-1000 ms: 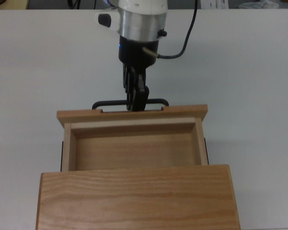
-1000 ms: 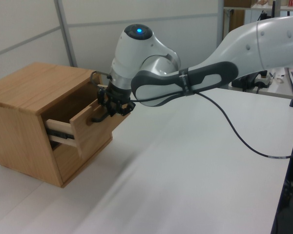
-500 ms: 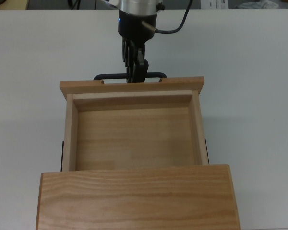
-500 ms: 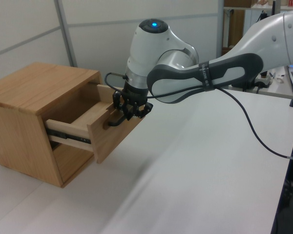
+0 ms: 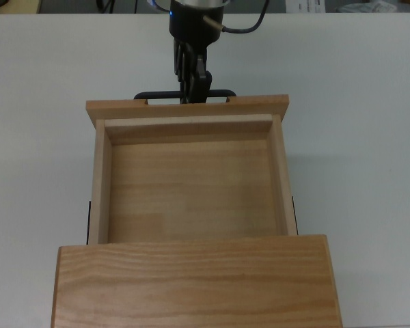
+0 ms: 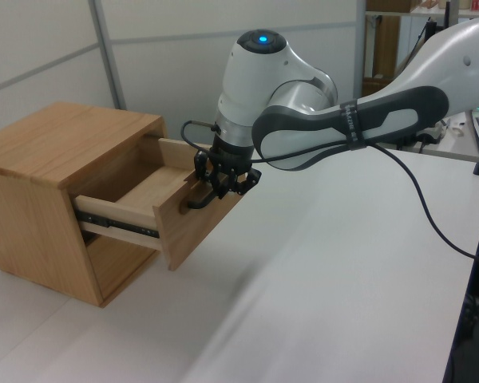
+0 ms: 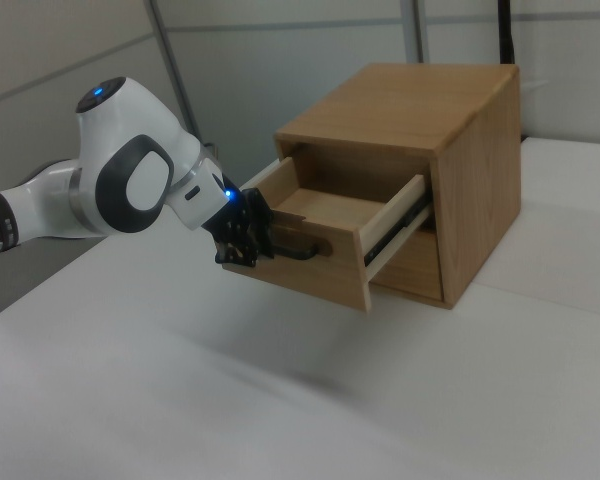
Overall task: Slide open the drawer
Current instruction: 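Pull the handle straight out, sliding the upper drawer out of the cabinet, then open the gripper, release the handle and lift the gripper away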
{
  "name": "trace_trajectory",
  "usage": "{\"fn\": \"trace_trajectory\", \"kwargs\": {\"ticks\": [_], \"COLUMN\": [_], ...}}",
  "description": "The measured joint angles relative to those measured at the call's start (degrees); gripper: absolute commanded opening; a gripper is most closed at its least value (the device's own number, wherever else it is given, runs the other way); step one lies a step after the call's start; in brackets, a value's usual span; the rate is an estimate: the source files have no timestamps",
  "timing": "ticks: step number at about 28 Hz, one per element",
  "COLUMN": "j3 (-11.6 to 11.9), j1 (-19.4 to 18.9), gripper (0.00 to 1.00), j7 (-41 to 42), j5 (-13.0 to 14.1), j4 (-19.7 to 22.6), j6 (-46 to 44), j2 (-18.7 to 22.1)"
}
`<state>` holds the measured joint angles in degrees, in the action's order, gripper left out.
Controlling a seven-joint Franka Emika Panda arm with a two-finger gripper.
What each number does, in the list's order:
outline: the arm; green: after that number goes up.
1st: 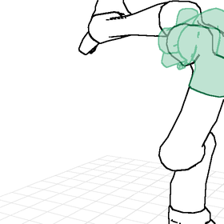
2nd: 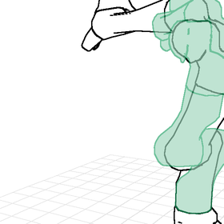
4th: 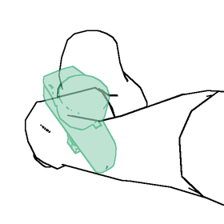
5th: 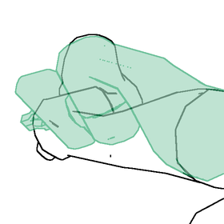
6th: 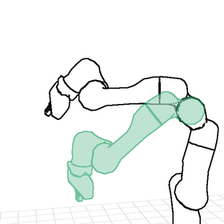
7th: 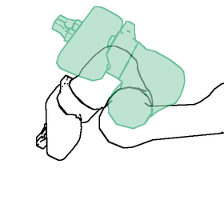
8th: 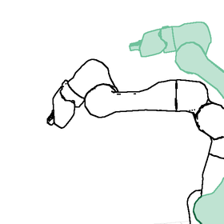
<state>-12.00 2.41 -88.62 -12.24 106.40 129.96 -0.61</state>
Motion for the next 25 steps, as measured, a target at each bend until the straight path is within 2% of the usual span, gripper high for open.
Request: {"fn": "trace_trajectory", "kwargs": {"ticks": [7, 9, 10, 13, 15, 16, 17, 25], "j3": [-0.01, -0.01, -0.01, -0.03, -0.03, -0.04, -0.04, -0.04], "j1": [-0.25, -0.39, -0.43, -0.49, -0.50, -0.51, -0.51, -0.52], "gripper": [0.00, 0.00, 0.13, 0.63, 0.88, 0.95, 1.00, 1.00], "j7": [0.27, 0.28, 0.34, 1.12, 2.04, 2.53, 2.81, 3.84], "j5": [0.05, 0.80, 1.33, 3.10, 3.81, 4.13, 4.30, 6.05], "j4": [2.78, 3.22, 3.46, 4.07, 4.08, 4.03, 3.88, 3.28], "j6": [-0.87, -1.11, -1.20, -1.75, -2.14, -2.19, -2.18, -2.51], "j2": [2.81, 3.37, 3.63, 4.40, 4.85, 5.47, 6.10, 10.40]}}
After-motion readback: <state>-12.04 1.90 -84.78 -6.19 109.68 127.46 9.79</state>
